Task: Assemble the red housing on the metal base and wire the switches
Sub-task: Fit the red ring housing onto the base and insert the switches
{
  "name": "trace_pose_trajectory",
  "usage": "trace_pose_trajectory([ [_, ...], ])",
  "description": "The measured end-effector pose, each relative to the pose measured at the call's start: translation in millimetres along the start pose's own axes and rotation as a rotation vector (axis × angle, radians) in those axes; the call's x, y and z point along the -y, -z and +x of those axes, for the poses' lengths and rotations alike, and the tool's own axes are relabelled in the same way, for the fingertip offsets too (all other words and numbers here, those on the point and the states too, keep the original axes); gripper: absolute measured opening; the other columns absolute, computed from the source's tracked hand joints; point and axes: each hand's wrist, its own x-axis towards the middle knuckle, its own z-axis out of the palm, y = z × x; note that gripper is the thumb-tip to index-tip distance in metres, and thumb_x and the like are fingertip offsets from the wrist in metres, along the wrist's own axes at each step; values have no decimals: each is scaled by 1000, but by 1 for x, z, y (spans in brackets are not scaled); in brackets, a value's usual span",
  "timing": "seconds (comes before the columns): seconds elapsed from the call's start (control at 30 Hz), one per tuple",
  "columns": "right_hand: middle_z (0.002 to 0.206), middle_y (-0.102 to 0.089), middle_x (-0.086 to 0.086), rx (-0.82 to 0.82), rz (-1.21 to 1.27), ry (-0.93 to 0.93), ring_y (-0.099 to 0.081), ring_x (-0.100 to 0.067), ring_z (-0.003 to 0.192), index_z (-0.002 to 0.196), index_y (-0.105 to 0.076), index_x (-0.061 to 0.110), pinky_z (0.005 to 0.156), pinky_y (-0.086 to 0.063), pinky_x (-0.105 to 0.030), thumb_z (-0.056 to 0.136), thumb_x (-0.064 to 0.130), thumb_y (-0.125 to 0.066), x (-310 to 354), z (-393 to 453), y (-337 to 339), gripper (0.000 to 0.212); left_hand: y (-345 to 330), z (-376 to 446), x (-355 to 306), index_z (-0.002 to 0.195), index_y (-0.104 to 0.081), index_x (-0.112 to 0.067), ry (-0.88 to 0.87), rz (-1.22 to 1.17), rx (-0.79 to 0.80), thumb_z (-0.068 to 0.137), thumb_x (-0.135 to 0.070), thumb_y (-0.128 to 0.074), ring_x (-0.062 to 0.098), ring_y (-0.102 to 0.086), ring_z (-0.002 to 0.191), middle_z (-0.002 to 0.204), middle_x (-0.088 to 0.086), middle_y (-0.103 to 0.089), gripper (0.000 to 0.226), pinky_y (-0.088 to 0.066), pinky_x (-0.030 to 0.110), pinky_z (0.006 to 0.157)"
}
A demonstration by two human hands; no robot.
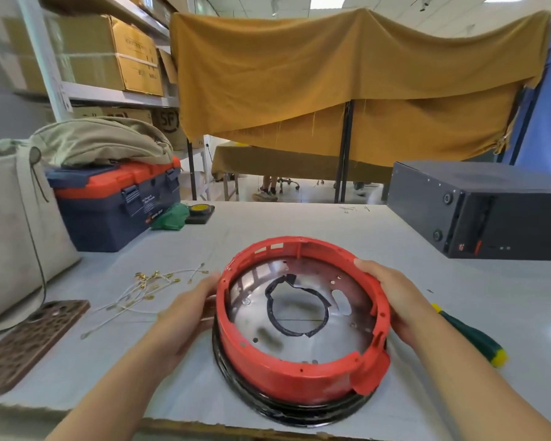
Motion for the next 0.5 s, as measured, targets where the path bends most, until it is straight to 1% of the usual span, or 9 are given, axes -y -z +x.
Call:
trace_pose_trajectory([
  [0.07,94,-73,-16,10,4,-12,-69,-31,87,98,-72,9,82,-53,-41,85,32,-60,-1,2,2,29,2,1,0,90,-76,-13,-6,81,8,92,-46,-42,13,-70,79,90,4,-75,48,-48,29,77],
  [0.13,96,-72,-19,48,13,-36,-68,-35,91,94,-74,7,92,-51,-46,84,31,-61,0,2,3,29,7,3,0,89,-75,-11,-13,146,18,92,-49,-41,16,-70,82,89,6,-75,51,-49,31,84],
  [0.17,97,-72,-20,74,6,-52,-68,-35,92,93,-75,7,95,-49,-48,84,31,-61,1,2,3,29,9,4,0,90,-75,-12,-19,177,27,91,-51,-43,17,-69,82,90,7,-75,51,-49,31,85],
  [0.2,97,-72,-20,98,-8,-69,-68,-36,93,92,-75,7,96,-48,-48,84,31,-61,2,3,3,29,12,5,-1,92,-75,-14,-21,208,46,90,-53,-44,17,-69,82,91,7,-74,50,-51,29,83],
  [0.27,98,-72,-20,142,-49,-99,-67,-35,94,94,-75,6,97,-47,-50,83,32,-62,6,4,2,30,16,7,-4,97,-73,-19,-7,251,106,87,-57,-46,17,-70,83,94,6,-74,48,-52,27,77],
  [0.37,101,-70,-24,239,-63,-132,-66,-34,89,96,-73,3,97,-46,-51,75,30,-66,15,2,-4,35,21,11,-9,97,-73,-22,70,257,167,87,-58,-45,22,-69,88,96,9,-73,47,-53,33,85],
  [0.43,104,-68,-26,338,-79,-165,-65,-33,87,99,-72,1,95,-46,-48,68,31,-69,20,1,-10,44,20,13,-12,97,-73,-25,113,300,232,86,-59,-46,21,-68,90,99,8,-73,44,-52,32,87],
  [0.5,108,-66,-27,449,-72,-238,-64,-33,88,107,-70,1,93,-47,-45,71,30,-69,23,-1,-17,46,17,15,-14,103,-71,-23,116,326,285,85,-57,-50,21,-68,92,102,7,-73,43,-52,33,89],
])
